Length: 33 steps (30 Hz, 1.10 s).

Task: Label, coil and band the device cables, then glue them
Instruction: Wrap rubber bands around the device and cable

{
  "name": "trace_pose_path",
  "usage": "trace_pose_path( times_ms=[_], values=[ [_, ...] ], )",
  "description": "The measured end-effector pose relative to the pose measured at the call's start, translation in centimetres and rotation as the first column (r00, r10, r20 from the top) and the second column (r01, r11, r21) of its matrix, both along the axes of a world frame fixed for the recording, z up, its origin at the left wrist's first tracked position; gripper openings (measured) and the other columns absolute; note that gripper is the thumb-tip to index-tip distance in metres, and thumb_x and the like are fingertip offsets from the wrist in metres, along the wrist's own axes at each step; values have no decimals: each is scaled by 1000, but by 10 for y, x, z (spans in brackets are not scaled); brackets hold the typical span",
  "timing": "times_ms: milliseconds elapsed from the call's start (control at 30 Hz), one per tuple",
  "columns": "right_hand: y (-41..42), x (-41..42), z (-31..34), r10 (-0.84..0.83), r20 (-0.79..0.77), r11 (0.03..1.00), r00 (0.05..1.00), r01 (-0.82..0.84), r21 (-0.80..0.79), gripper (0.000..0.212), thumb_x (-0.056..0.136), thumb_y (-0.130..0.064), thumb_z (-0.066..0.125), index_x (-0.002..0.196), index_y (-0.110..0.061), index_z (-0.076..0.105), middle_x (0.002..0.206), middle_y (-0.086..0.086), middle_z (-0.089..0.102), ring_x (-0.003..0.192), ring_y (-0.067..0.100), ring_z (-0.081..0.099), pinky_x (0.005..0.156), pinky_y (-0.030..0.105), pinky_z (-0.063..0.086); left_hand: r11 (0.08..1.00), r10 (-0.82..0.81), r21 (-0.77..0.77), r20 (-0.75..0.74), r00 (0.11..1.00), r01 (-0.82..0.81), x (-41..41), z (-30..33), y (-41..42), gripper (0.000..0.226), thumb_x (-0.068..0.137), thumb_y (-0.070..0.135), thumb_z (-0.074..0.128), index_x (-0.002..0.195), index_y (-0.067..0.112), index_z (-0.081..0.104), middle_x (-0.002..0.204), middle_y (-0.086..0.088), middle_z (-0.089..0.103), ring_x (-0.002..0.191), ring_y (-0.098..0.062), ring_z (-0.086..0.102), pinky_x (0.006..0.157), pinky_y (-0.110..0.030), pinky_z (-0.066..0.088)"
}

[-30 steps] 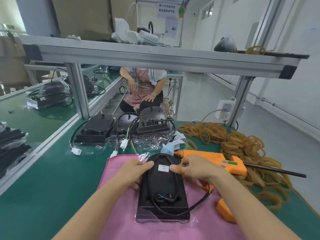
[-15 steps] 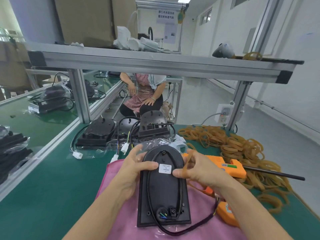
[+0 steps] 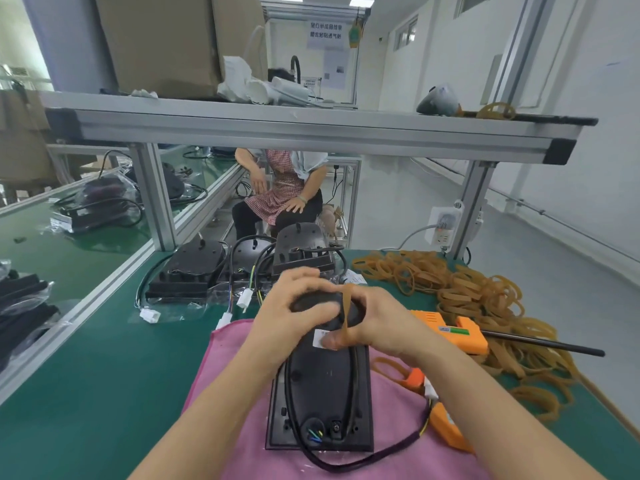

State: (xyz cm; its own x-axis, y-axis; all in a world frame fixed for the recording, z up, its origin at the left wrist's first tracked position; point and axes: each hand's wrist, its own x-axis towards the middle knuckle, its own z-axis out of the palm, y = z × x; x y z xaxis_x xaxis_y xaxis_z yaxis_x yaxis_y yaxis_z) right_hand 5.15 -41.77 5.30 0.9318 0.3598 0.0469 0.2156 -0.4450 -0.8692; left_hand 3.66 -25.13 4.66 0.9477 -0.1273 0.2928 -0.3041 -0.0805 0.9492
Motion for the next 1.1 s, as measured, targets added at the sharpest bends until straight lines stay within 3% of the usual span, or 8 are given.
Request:
trace_pose_path(
  times_ms=[133,300,400,567,667,900,1000,1100],
  values=[
    [1,-5,4,-2,69,1000,998,1,18,34,61,-9,87,76,-31,66,70,-10,67,67,6,58,66,25,44,771,66,610,204,977,-180,10,35,-21,25,68,29,79,70,31,54,91,9,55,93,-13,56,80,-30,43],
    [1,-15,7,-37,168,998,985,46,-52,37,61,-16,89,84,-35,67,68,-21,67,63,-5,58,60,11,41,562,89,760,338,937,-327,16,57,-32,20,66,17,64,68,26,46,85,6,57,78,-19,52,57,-27,33],
    [-3,-20,9,-51,190,998,981,56,-24,54,61,-17,88,109,-31,70,92,-14,73,86,0,67,80,22,54,567,215,675,432,876,-472,26,65,-6,16,61,7,60,67,20,53,72,8,56,72,-22,54,62,-28,42],
    [-5,-27,8,-31,269,999,963,28,15,53,59,-21,90,106,-33,69,93,-14,73,89,1,68,79,16,52,824,416,390,79,906,-412,35,34,52,32,57,-18,56,52,13,53,49,2,54,51,-21,63,43,-24,44],
    [-4,-28,5,-67,275,996,959,50,71,51,59,-23,91,105,-34,70,92,-19,72,89,-3,67,76,7,46,927,373,122,-186,909,-355,24,-8,63,31,60,-31,47,55,0,47,52,-12,44,39,-20,59,40,-20,34],
    [-3,-28,6,-90,268,992,959,63,109,49,60,-16,91,100,-33,70,91,-19,73,86,-5,67,73,4,44,976,117,-116,-429,896,-183,3,-48,39,44,78,-23,42,51,12,44,44,7,50,37,-7,49,38,-17,40],
    [-4,-24,4,-100,245,991,964,73,116,49,61,-15,91,103,-29,70,91,-17,73,86,-3,67,73,5,46,951,-60,-293,-480,875,-95,-1,-54,38,42,91,-6,45,59,17,60,56,1,61,51,-12,56,52,-24,47],
    [-7,-16,-2,-136,222,988,965,117,99,57,61,-16,91,113,-25,69,97,-13,73,91,-2,67,79,9,48,916,-221,-402,-480,849,12,-6,-55,29,31,100,23,43,114,10,67,108,-10,72,96,-23,67,88,-42,50]
  ],
)
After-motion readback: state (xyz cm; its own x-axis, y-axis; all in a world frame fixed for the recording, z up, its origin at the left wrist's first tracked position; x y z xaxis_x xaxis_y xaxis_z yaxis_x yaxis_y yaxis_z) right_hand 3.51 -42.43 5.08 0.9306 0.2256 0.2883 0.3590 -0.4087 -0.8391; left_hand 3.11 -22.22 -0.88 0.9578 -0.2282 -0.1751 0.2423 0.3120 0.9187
